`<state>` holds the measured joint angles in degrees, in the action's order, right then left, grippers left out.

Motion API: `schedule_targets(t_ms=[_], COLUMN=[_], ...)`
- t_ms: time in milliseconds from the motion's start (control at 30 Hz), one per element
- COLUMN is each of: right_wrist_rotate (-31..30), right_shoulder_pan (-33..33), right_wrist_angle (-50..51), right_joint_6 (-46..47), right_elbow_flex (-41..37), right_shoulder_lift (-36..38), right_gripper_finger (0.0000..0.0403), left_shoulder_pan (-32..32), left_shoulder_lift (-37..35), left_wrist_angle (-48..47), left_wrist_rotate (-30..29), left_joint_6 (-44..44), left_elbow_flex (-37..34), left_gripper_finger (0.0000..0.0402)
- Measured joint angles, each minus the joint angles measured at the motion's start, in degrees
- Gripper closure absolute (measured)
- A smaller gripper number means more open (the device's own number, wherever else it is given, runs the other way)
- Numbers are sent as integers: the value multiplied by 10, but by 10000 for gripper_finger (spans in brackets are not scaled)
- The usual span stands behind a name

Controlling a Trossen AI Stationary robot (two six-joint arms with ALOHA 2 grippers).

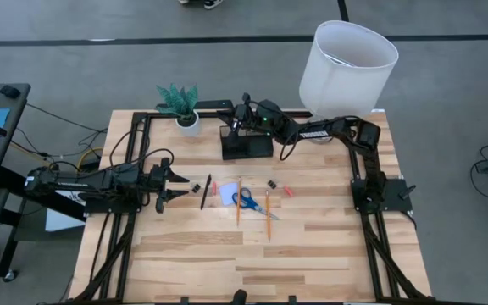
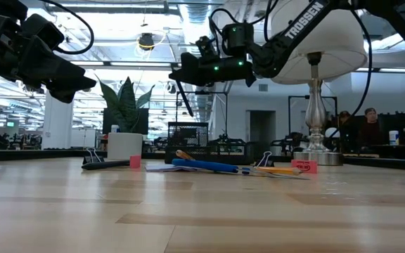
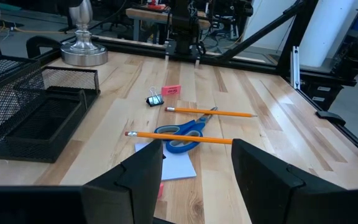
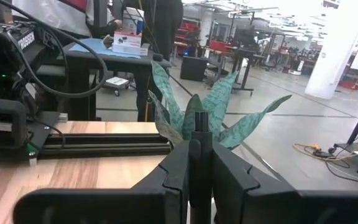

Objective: Pick and place office supplies into organizer
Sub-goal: Put the right pen into the desk organizer

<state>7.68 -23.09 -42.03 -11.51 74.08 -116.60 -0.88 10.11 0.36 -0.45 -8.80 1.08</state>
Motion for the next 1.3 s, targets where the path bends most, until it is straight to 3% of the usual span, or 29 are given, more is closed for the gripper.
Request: schedule_targets(t_ms=[1300], right_wrist_rotate=[-1], right_shoulder_pan=[-3], right_wrist_angle=[40], right_joint_6=[16], right_elbow_flex=[-1], right_shoulder_lift=[1], right_gripper_finger=[357], left_shoulder_pan=[0], left_shoulder_lift=[0], left_wrist_angle=[0], left_wrist_rotate=[0], left_joint_6=[0], left_elbow_flex=[0], left_gripper_finger=[218])
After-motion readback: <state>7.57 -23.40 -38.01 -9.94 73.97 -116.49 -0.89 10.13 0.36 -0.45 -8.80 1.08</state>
